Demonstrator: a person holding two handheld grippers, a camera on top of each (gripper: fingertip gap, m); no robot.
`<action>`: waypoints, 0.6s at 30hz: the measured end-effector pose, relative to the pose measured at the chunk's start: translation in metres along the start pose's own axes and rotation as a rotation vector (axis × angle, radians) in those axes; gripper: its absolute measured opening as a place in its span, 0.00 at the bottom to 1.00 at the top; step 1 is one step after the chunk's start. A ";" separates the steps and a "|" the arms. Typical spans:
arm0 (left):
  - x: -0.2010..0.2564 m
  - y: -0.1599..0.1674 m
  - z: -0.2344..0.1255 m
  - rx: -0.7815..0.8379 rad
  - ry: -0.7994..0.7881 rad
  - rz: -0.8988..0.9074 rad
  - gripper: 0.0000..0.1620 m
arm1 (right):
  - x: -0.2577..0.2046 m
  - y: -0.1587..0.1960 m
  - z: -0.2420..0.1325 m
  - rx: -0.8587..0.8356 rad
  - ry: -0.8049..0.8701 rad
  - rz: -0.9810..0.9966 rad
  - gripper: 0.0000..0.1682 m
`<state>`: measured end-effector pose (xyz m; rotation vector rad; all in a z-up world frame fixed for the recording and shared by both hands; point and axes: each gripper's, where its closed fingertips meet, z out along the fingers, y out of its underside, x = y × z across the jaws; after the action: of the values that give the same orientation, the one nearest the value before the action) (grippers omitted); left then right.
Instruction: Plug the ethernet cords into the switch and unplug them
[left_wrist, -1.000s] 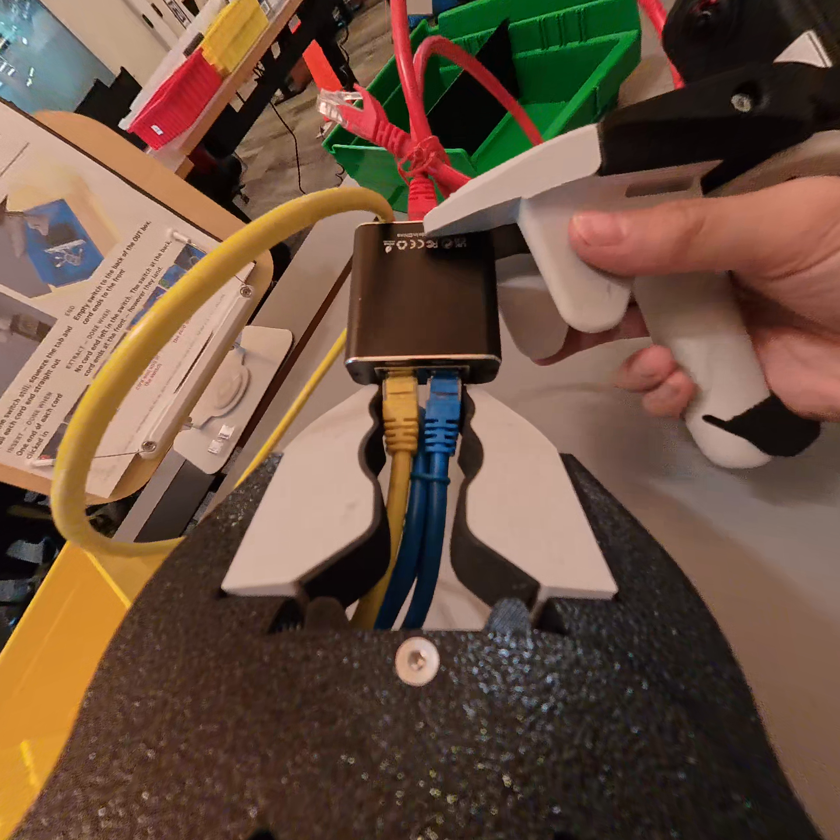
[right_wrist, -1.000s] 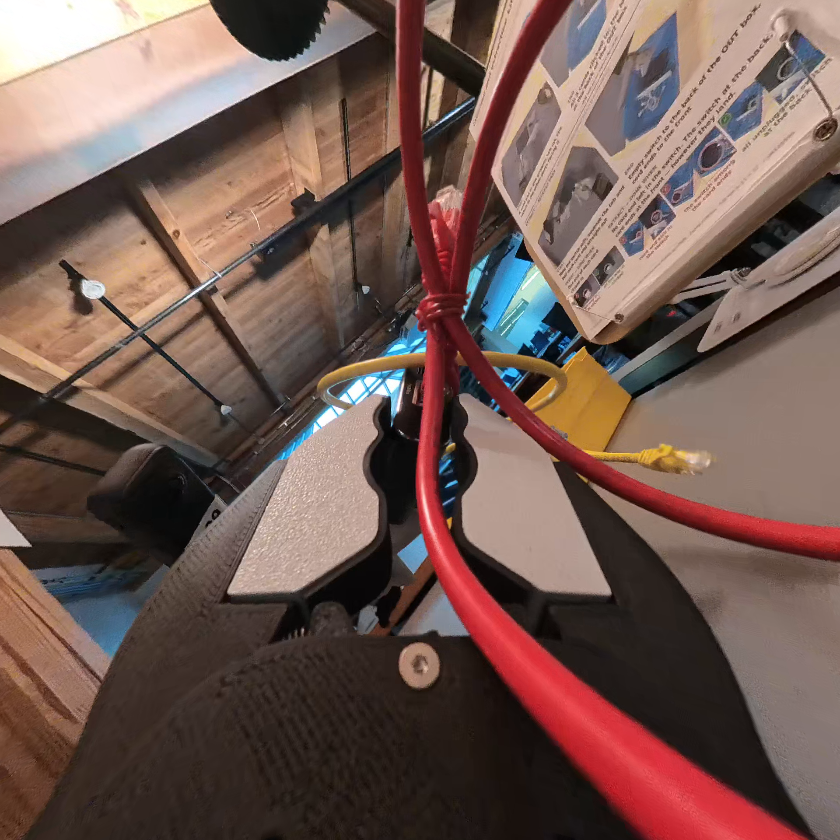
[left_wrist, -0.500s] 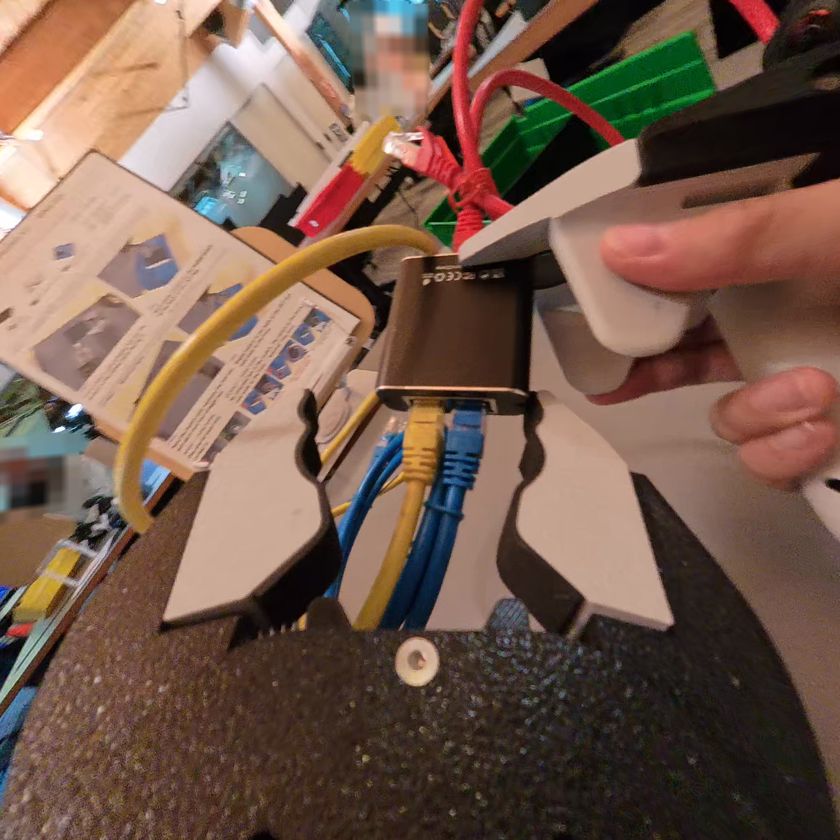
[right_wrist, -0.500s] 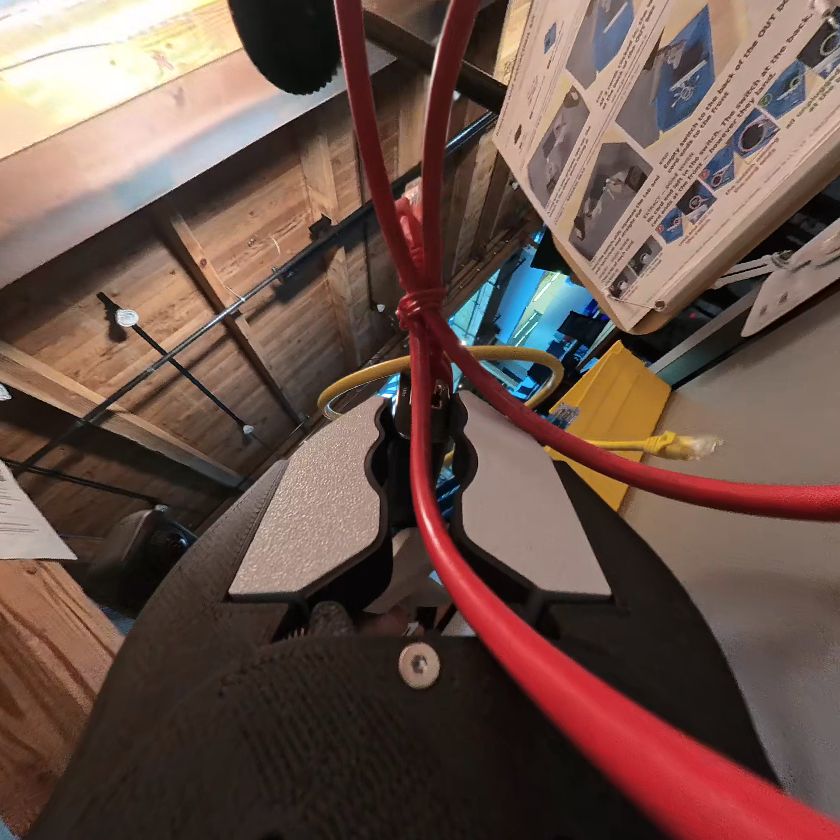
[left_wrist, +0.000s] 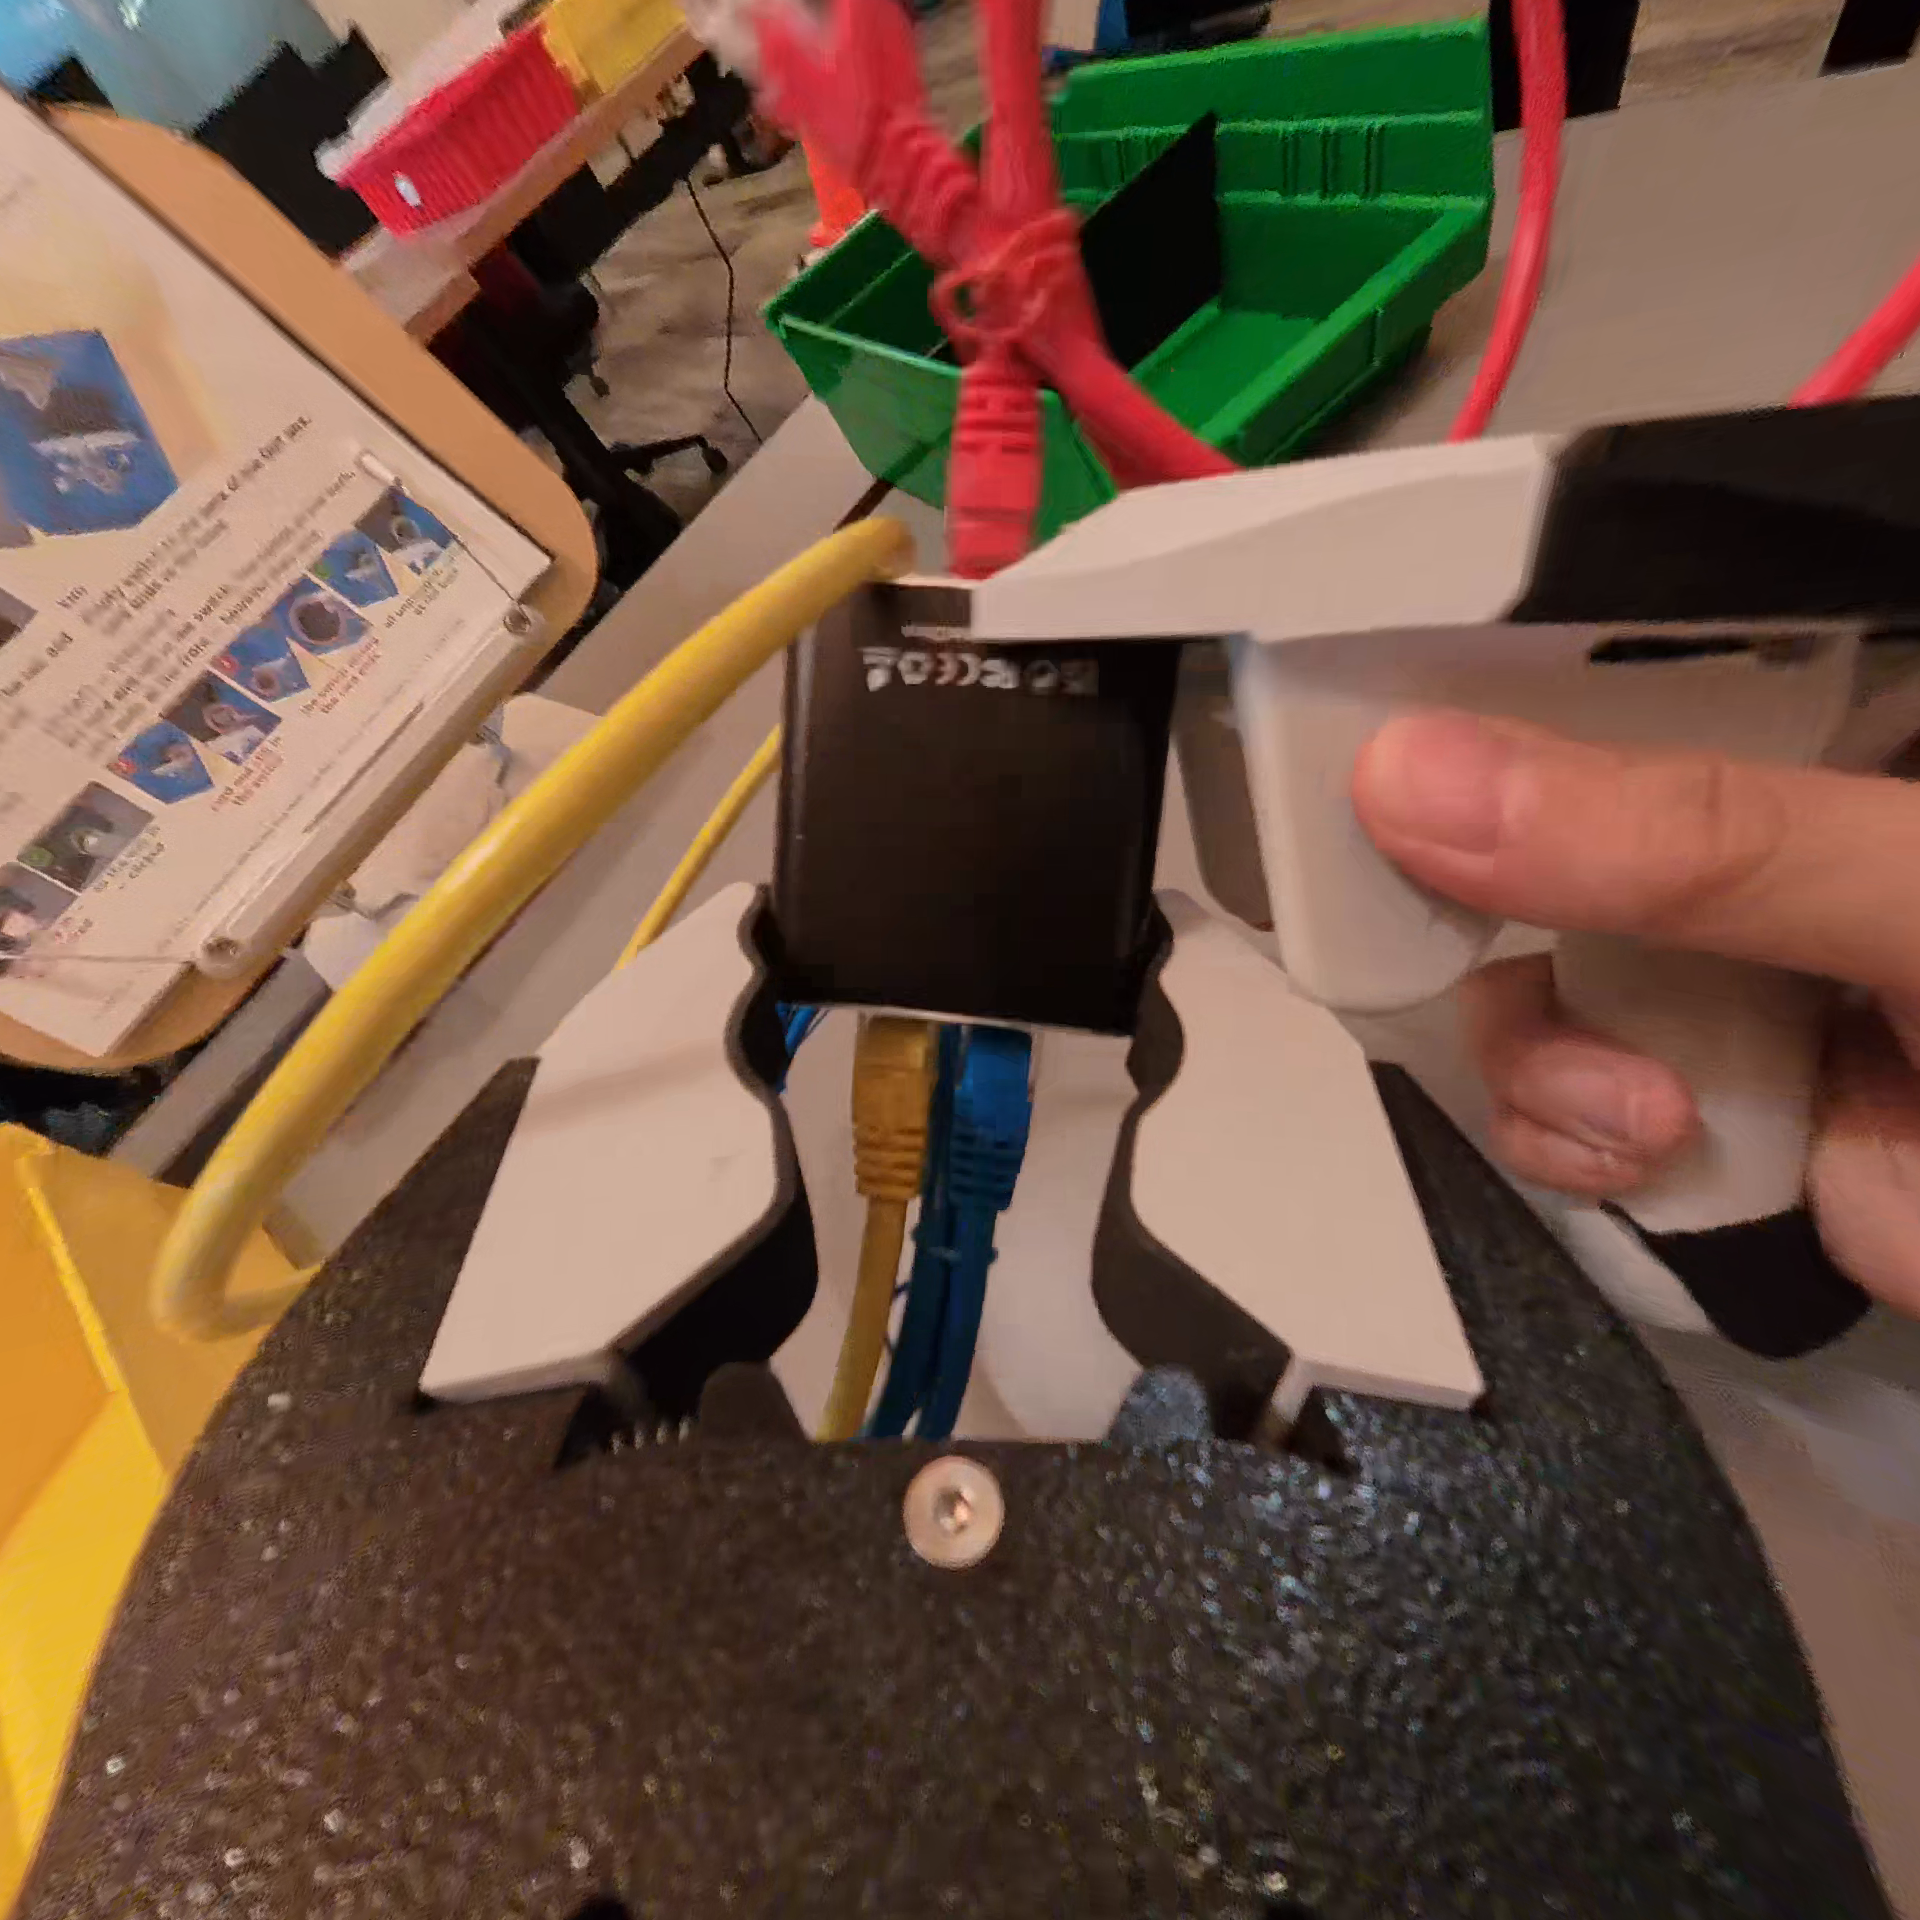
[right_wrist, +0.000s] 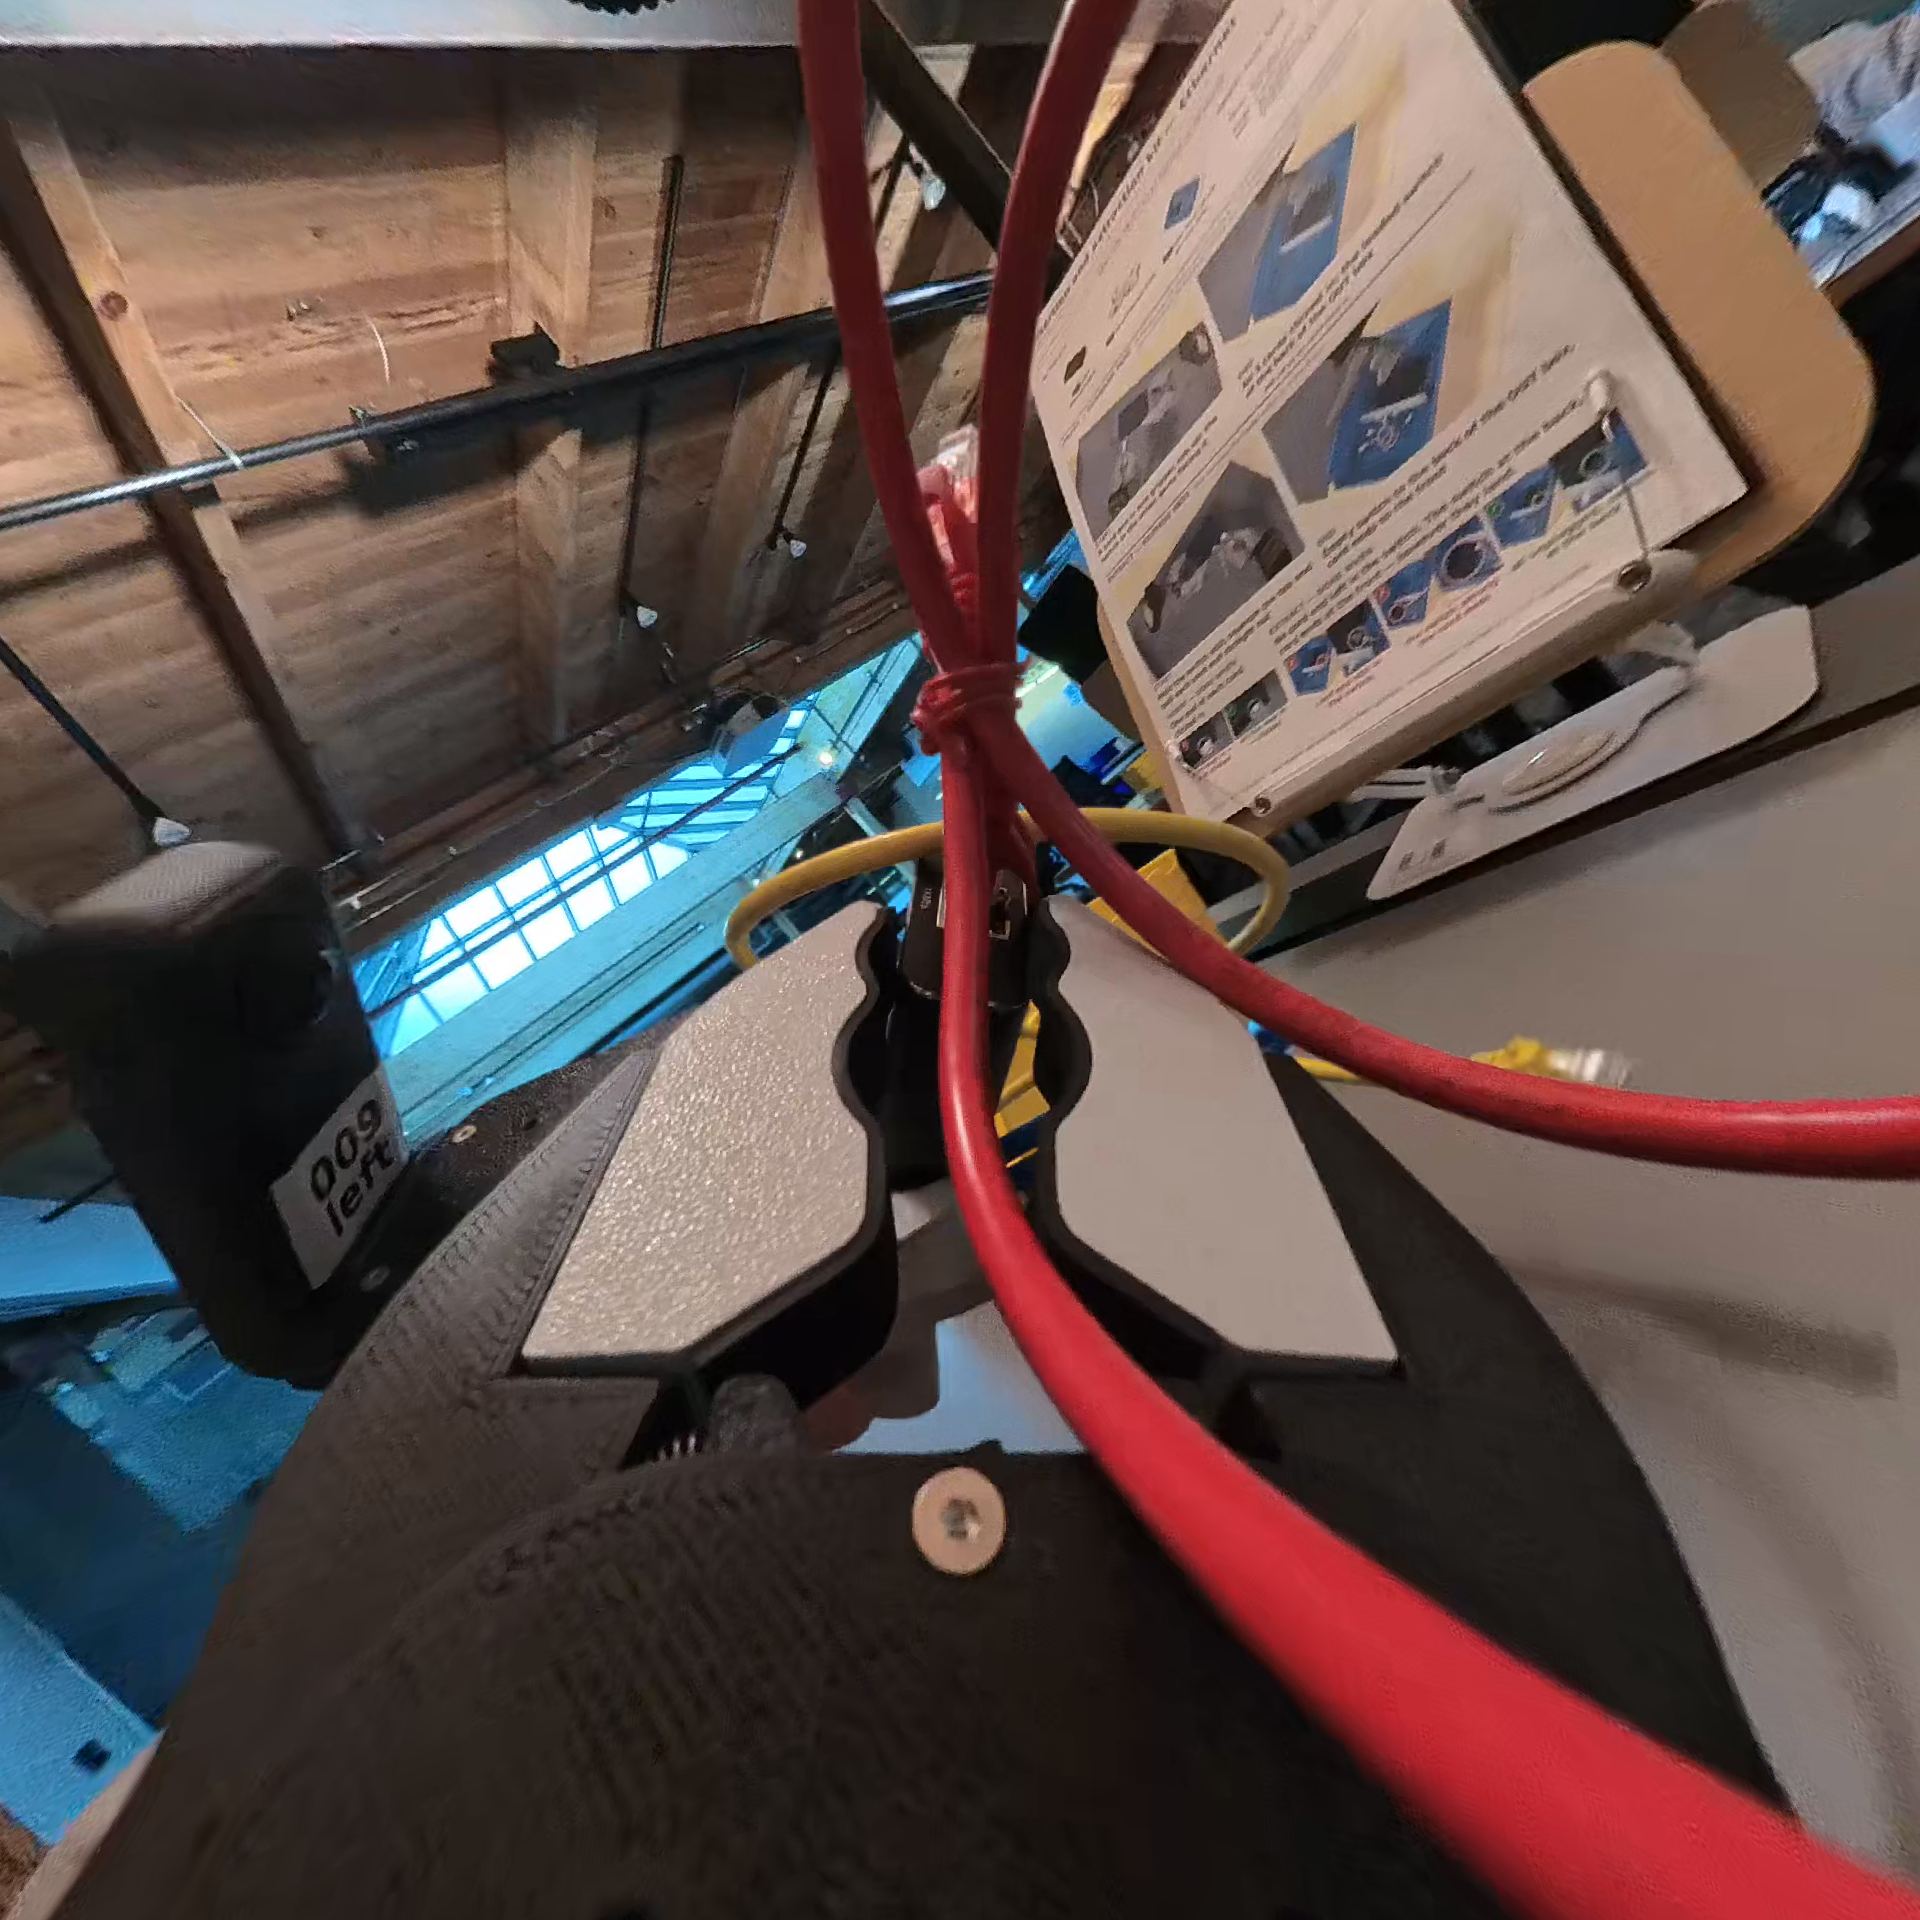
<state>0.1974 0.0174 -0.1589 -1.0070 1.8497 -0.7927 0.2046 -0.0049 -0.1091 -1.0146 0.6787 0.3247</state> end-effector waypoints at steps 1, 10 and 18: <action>-0.001 -0.004 0.002 0.025 -0.027 0.034 0.41 | 0.001 0.000 0.000 0.003 -0.008 0.026 0.15; 0.005 0.007 0.021 0.089 -0.036 0.116 0.41 | 0.026 0.014 -0.009 0.021 0.009 0.286 0.14; 0.000 0.004 0.015 0.266 -0.049 0.046 0.41 | 0.020 0.012 -0.006 -0.048 -0.082 0.280 0.11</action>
<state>0.2096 0.0171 -0.1685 -0.8047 1.6670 -0.9491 0.2107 -0.0055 -0.1327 -0.9471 0.7419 0.6266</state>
